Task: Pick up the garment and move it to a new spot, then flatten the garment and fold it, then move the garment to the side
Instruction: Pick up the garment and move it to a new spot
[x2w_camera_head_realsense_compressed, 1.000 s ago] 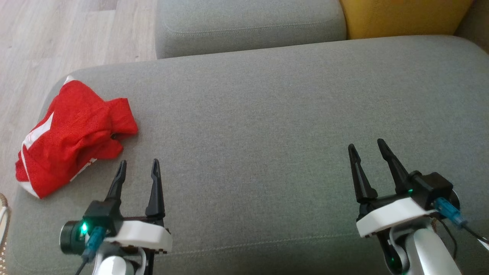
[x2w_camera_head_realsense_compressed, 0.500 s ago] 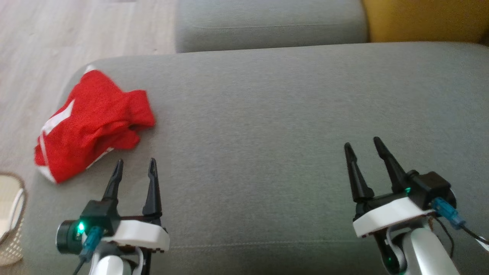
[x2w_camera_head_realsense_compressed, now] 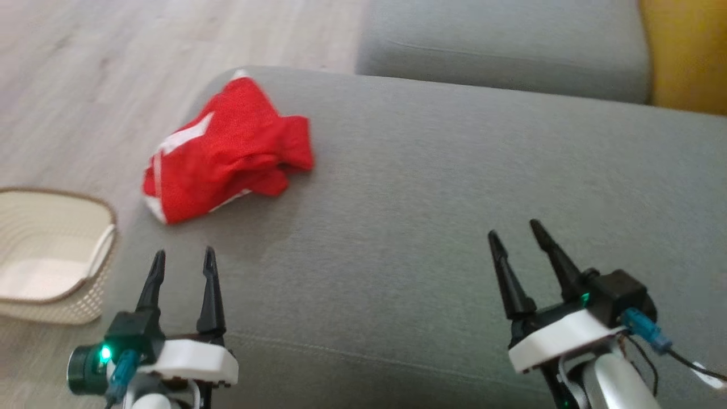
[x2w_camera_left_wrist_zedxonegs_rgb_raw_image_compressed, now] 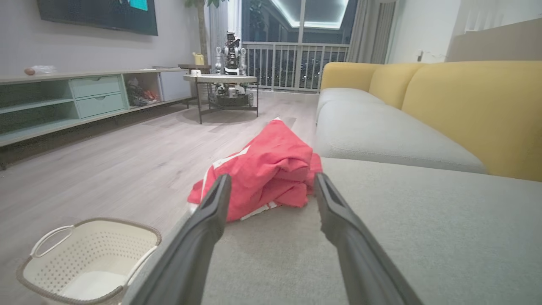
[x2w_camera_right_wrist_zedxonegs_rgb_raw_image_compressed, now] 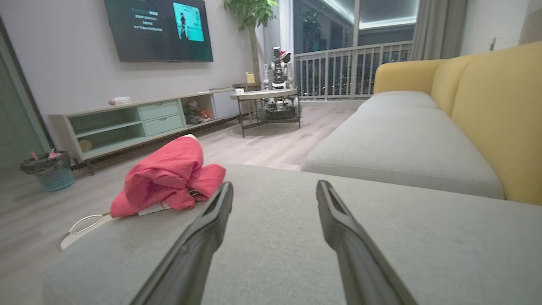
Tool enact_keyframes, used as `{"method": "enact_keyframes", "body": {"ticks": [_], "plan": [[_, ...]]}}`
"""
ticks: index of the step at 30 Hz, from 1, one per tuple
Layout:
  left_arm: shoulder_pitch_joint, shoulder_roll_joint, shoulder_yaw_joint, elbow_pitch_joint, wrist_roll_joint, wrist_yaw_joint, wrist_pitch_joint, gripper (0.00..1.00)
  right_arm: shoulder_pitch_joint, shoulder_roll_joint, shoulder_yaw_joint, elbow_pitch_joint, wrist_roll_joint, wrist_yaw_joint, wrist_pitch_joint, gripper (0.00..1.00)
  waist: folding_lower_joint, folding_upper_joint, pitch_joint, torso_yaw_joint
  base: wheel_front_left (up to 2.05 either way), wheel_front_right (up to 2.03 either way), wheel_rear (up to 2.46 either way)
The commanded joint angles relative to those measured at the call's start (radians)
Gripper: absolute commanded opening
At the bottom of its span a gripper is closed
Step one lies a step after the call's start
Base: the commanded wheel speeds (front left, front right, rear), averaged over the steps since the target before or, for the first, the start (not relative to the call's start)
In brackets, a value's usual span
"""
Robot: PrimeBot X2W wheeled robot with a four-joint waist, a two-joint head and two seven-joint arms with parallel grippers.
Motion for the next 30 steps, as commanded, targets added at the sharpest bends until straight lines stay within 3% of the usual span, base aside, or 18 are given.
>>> {"method": "enact_keyframes", "body": {"ticks": [1, 15, 30], "plan": [[-0.035, -0.001, 0.038, -0.040, 0.009, -0.002, -0.009, 1.00, -0.029, -0.008, 0.026, -0.037, 0.008, 0.007, -0.009, 1.00, 0.0000, 0.0000, -0.014, 0.040, 0.00, 0.00, 0.00], [0.003, -0.001, 0.041, -0.049, 0.025, -0.016, -0.009, 1.00, -0.009, -0.008, 0.035, -0.042, 0.056, 0.007, -0.009, 1.00, 0.0000, 0.0000, -0.037, 0.149, 0.00, 0.00, 0.00], [-0.007, 0.000, 0.067, -0.072, 0.031, -0.017, -0.009, 1.00, -0.007, -0.008, 0.046, -0.033, 0.056, 0.007, -0.009, 1.00, 0.0000, 0.0000, -0.012, 0.127, 0.00, 0.00, 0.00]]}}
